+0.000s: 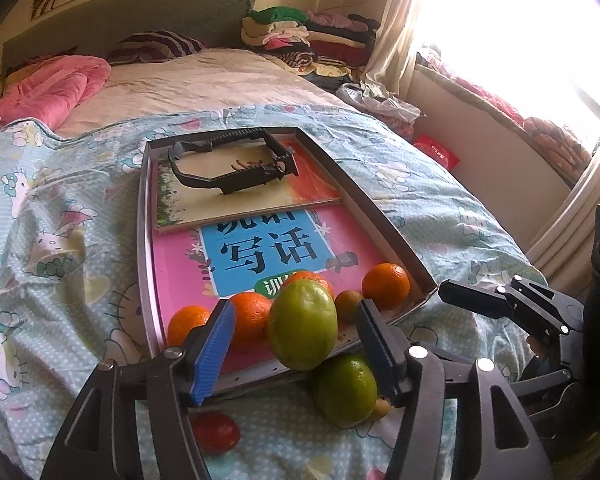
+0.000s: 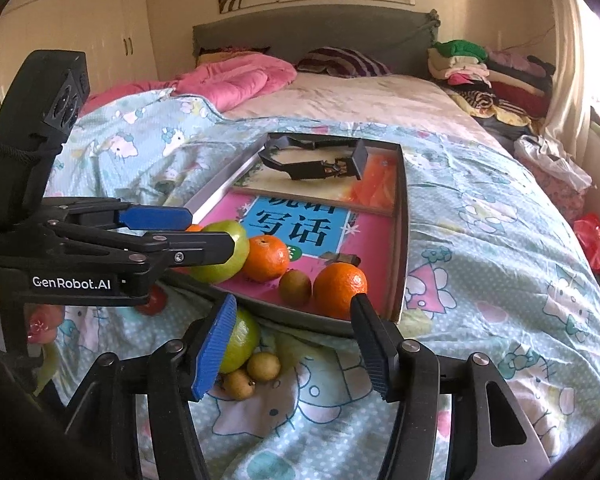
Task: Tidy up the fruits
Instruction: 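Open both grippers to release the fruits and withdraw from the tray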
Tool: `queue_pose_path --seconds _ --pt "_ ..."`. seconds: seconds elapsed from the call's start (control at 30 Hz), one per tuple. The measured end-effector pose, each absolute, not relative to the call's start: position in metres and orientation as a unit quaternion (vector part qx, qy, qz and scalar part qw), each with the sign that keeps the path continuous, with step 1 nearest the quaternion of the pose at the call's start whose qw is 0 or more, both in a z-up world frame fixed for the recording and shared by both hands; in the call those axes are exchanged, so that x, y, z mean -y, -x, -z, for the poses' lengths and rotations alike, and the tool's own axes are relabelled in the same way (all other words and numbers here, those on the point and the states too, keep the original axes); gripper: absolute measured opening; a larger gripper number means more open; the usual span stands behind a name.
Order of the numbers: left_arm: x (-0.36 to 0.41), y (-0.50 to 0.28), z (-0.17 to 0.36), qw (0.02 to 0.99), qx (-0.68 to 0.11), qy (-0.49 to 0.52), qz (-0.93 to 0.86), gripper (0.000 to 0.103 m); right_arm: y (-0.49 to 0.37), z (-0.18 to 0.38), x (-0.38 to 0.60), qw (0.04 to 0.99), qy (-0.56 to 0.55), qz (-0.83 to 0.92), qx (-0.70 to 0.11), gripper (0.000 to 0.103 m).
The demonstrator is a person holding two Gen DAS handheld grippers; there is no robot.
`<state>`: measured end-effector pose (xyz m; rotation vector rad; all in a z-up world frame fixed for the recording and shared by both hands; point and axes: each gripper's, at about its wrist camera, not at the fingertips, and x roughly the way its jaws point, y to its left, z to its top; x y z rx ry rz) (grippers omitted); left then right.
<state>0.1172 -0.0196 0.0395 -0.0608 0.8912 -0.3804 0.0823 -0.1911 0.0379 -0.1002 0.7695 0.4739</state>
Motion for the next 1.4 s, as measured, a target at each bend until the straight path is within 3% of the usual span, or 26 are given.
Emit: queue_pose_path --seconds 0.4,1.17,1.33,1.4 --pt "0.016 -0.103 -0.05 0.892 -0.416 0.029 0.174 0.072 -0.072 -0.044 0.19 0.902 0.044 -0.23 -0.362 0.062" --pt "-0.012 -0.068 -0.017 0.879 -0.46 0.019 0.125 0.073 -0.037 0.001 0.176 0.873 0.073 -0.271 -0.399 0.062" --pt "-0.028 -0.063 0.0 0.877 -0.471 0.009 0.094 0.072 -0.039 0.014 0.165 0.864 0.088 -0.28 -0.408 0.036" --pt "-0.032 -0.062 0.004 0.88 -0.467 0.005 0.086 0.072 -0.041 0.02 0.164 0.862 0.092 -0.275 -0.415 0.032"
